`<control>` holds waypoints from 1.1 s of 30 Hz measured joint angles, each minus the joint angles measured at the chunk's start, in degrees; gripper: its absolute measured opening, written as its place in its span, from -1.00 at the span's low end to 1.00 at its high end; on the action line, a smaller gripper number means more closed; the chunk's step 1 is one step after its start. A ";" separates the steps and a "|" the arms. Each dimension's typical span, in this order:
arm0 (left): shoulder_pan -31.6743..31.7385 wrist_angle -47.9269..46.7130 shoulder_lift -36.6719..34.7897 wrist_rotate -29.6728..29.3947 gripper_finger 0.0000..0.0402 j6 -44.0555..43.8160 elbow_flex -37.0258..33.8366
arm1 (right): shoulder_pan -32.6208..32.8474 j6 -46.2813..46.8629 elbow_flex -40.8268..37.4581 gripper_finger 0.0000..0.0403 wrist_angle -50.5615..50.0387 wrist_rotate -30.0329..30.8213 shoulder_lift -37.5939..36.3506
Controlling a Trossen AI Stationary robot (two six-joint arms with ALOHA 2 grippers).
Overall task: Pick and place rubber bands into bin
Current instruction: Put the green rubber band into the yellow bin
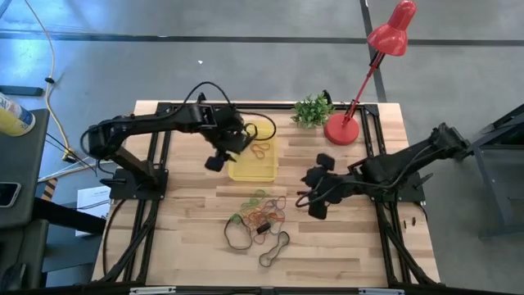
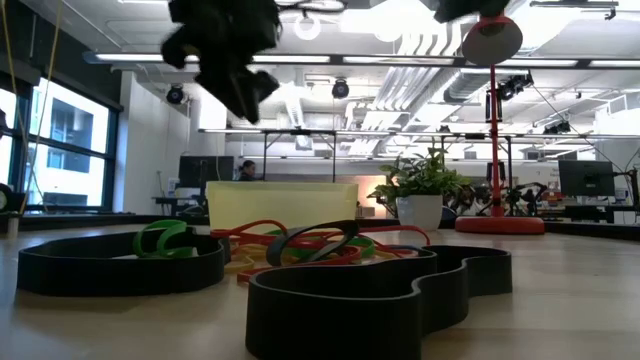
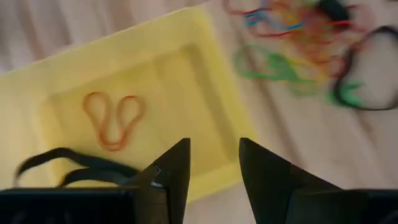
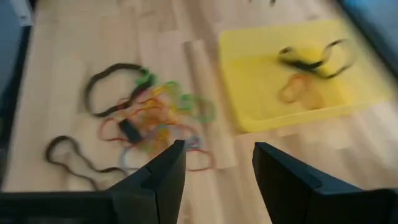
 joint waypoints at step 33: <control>-38.79 21.73 0.39 -23.85 -0.69 -32.70 -11.03 | -8.86 -10.78 -16.95 -0.12 19.08 -14.64 0.00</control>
